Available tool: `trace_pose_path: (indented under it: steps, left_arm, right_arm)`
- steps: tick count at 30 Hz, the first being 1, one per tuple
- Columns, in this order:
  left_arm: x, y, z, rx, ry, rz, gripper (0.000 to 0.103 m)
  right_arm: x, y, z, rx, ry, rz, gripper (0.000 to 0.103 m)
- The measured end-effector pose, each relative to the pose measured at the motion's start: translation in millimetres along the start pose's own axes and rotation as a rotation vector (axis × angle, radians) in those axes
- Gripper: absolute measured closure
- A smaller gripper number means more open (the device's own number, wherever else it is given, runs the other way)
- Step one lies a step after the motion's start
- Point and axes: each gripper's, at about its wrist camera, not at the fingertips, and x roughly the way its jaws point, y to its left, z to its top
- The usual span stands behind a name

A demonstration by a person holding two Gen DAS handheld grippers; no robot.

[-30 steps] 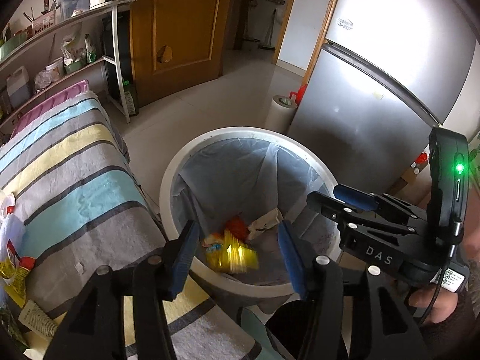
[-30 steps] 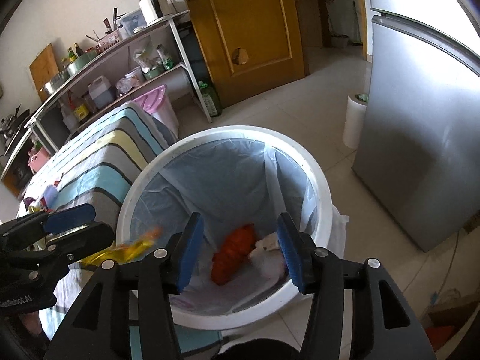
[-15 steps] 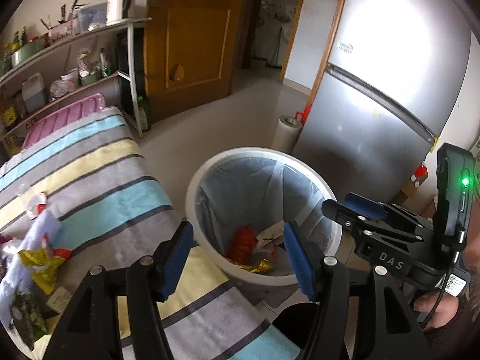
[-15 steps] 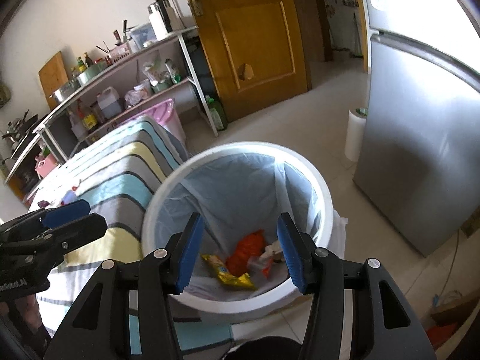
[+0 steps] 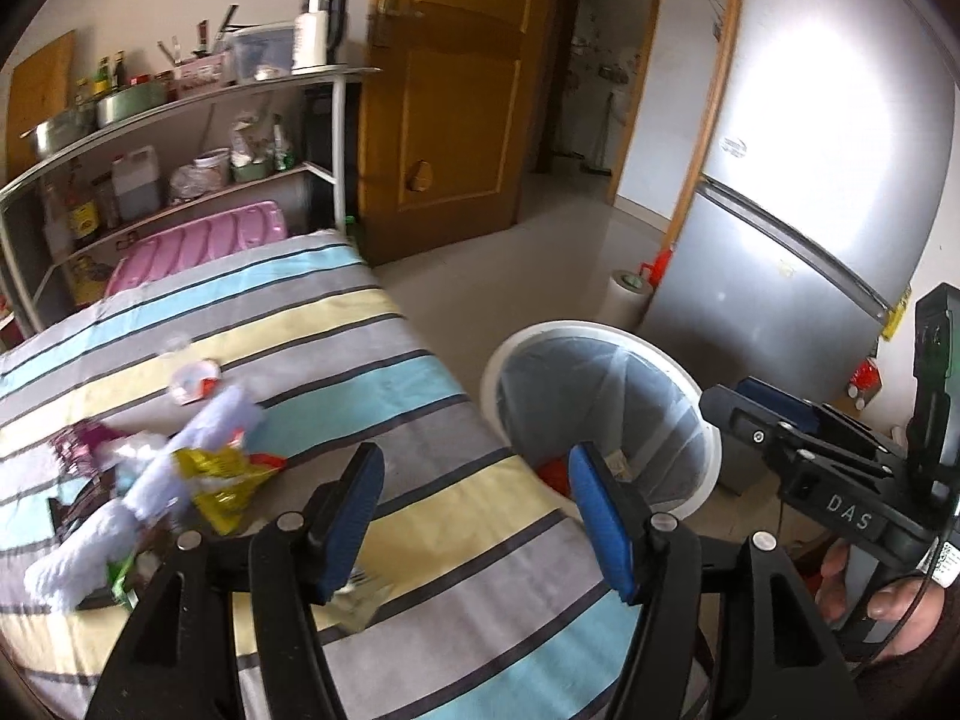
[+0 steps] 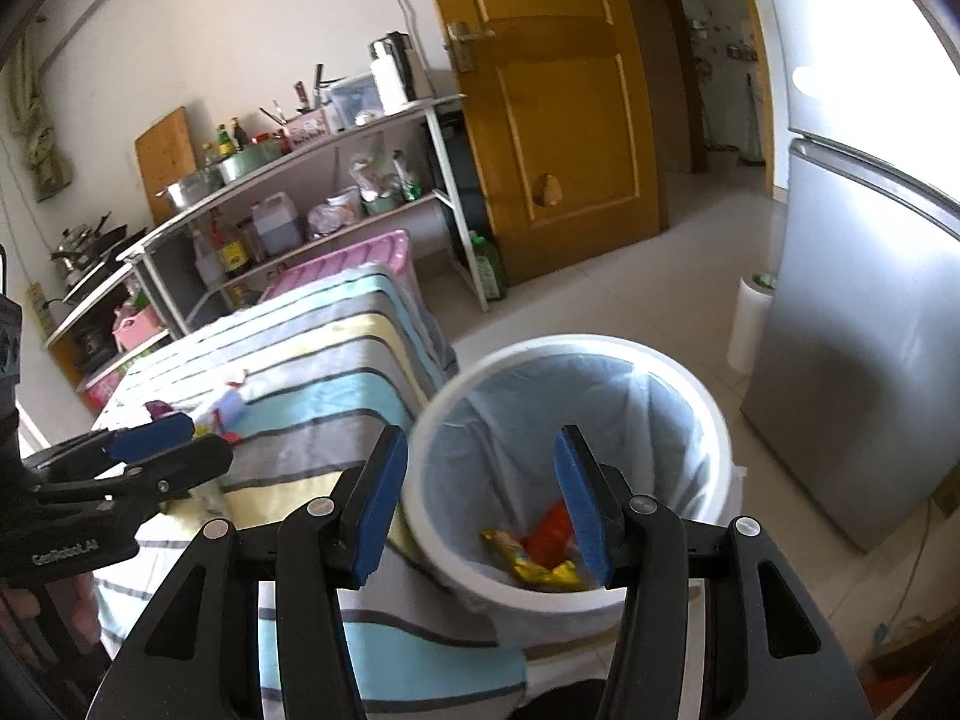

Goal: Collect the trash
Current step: 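Move both open tools back over the remaining trash on the table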

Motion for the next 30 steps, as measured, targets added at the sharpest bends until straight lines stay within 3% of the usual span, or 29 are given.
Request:
trace_pose_path:
  steps: [7,16,30]
  left_arm:
    - [-27,41,-17,-0.044,-0.031,0.060,0.036]
    - [-61,102,-41,-0.120,-0.080,0.210,0.031]
    - [-76,181,-80,-0.223,-0.034,0.267,0.025]
  right_arm:
    - [5,35,-6,-0.045,0.006,0.058,0.051]
    - [22,79,-14,-0.106,0.040,0.137,0.051]
    - [64,147,-35,-0.231,0.157,0.244,0.047]
